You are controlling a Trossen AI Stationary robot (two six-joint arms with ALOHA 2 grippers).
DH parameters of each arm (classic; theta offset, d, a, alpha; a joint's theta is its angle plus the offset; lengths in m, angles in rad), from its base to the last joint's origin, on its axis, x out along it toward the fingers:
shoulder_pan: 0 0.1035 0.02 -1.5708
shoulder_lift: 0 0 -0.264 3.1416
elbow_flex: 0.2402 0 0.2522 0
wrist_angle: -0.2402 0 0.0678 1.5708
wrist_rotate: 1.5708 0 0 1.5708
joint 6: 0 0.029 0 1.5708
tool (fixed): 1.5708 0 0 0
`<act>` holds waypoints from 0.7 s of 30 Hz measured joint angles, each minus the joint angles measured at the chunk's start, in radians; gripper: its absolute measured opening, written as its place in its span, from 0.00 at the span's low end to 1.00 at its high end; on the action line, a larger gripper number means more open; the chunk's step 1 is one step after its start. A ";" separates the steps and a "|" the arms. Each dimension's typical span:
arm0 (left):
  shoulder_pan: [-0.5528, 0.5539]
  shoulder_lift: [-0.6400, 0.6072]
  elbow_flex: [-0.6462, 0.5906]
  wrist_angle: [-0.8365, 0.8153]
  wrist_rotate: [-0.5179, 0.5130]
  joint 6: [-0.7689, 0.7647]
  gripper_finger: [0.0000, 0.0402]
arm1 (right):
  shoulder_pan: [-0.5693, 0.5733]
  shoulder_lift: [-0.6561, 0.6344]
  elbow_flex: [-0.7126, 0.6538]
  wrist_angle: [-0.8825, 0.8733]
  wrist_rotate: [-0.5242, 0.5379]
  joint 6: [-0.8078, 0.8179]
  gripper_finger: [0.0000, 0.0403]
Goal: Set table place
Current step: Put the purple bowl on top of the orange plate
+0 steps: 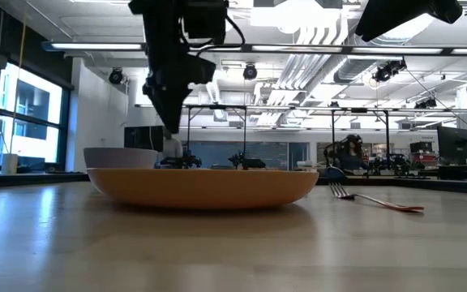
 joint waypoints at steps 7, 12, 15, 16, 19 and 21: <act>0.085 -0.022 -0.039 -0.126 0.003 -0.001 0.29 | 0.000 0.000 0.000 -0.001 0.000 -0.004 0.16; 0.156 -0.086 -0.130 -0.122 0.027 -0.024 0.34 | 0.000 0.000 0.000 -0.005 0.000 -0.005 0.16; 0.184 -0.132 -0.156 -0.121 0.016 -0.024 0.36 | 0.000 0.000 0.000 -0.007 0.000 -0.005 0.16; 0.192 -0.145 -0.159 -0.119 0.000 -0.024 0.37 | -0.001 0.000 0.000 -0.007 0.001 -0.005 0.16; 0.220 -0.164 -0.161 -0.117 -0.017 -0.022 0.38 | -0.011 0.000 0.000 -0.007 0.000 -0.005 0.16; 0.239 -0.164 -0.162 -0.118 -0.017 -0.003 0.39 | -0.020 0.000 0.000 -0.007 0.001 -0.005 0.16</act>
